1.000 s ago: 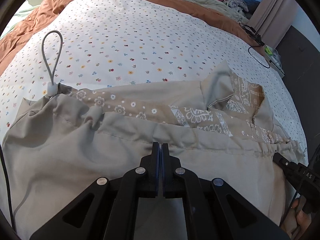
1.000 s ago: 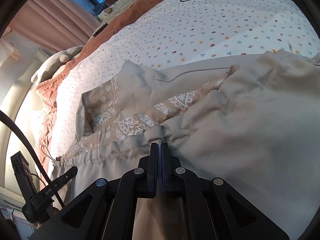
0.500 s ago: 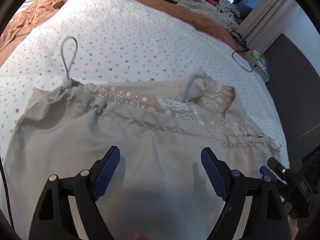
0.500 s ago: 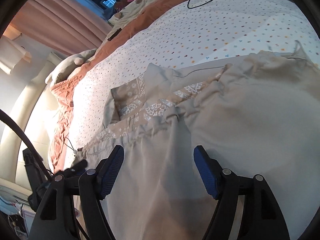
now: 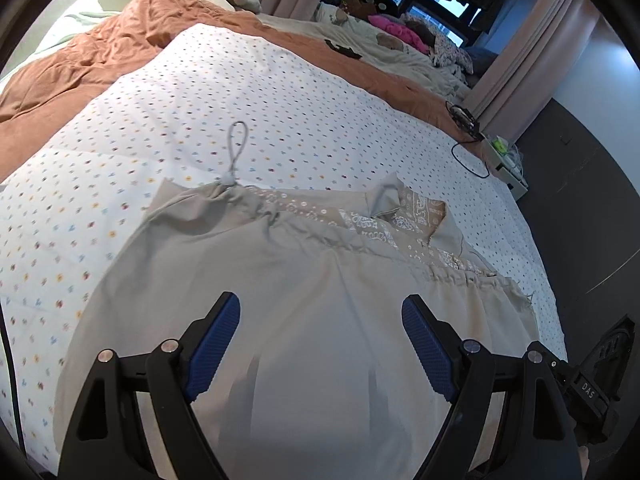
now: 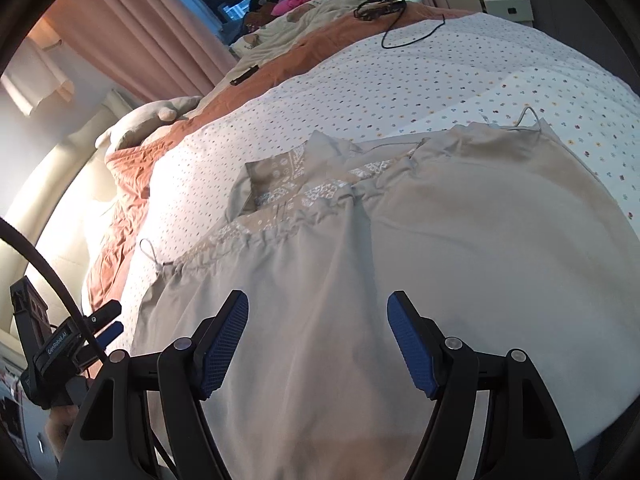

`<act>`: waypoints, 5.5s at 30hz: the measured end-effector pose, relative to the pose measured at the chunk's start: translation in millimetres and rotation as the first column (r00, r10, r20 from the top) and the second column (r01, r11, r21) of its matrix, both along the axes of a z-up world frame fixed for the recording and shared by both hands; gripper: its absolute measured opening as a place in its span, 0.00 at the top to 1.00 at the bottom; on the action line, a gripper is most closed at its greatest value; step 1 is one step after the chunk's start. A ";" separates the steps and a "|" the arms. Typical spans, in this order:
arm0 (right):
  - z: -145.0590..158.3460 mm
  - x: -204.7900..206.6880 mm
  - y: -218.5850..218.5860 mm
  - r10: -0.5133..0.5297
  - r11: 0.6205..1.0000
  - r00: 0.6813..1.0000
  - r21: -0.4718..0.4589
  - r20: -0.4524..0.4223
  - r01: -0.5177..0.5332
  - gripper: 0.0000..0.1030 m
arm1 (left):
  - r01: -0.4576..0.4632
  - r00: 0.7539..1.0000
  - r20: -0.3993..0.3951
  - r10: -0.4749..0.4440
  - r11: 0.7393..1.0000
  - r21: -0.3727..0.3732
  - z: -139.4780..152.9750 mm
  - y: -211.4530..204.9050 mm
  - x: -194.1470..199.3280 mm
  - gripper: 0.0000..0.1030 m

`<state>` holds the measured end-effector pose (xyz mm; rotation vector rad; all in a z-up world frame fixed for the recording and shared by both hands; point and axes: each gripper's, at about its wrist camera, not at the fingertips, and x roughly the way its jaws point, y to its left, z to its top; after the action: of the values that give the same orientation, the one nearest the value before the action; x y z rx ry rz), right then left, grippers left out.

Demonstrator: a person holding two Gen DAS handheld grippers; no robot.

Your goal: Fold large clothes

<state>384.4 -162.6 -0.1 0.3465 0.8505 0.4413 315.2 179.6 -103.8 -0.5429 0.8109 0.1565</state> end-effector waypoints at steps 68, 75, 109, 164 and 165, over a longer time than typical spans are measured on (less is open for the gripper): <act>-48.4 41.5 136.4 0.072 0.946 0.992 -0.308 -0.107 -0.102 0.81 | -0.310 0.947 -0.067 0.315 0.838 -0.449 -119.2 97.2 -169.2 0.71; -50.3 80.3 143.6 0.042 0.950 0.994 -0.304 -0.097 -0.070 0.82 | -0.355 0.930 -0.084 0.358 0.816 -0.457 -119.9 94.1 -168.3 0.70; -43.2 -13.2 49.2 0.148 0.988 0.986 -0.033 -0.075 -0.151 0.84 | -0.283 0.936 0.078 0.345 0.863 -0.419 -57.2 78.3 -153.7 0.88; -43.7 -98.7 -251.2 -0.183 0.928 0.980 0.317 -0.074 0.197 0.35 | 0.580 0.814 0.110 -0.570 0.802 -0.139 96.6 -341.7 74.5 0.89; -45.9 -99.0 -253.7 -0.193 0.925 0.978 0.318 -0.082 0.209 0.35 | 0.595 0.803 0.088 -0.589 0.788 -0.158 87.2 -351.1 75.1 0.89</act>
<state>285.4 -416.3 -46.0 0.7473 0.7801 0.3818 390.2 -171.5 -16.6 -0.4321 0.9328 -0.5153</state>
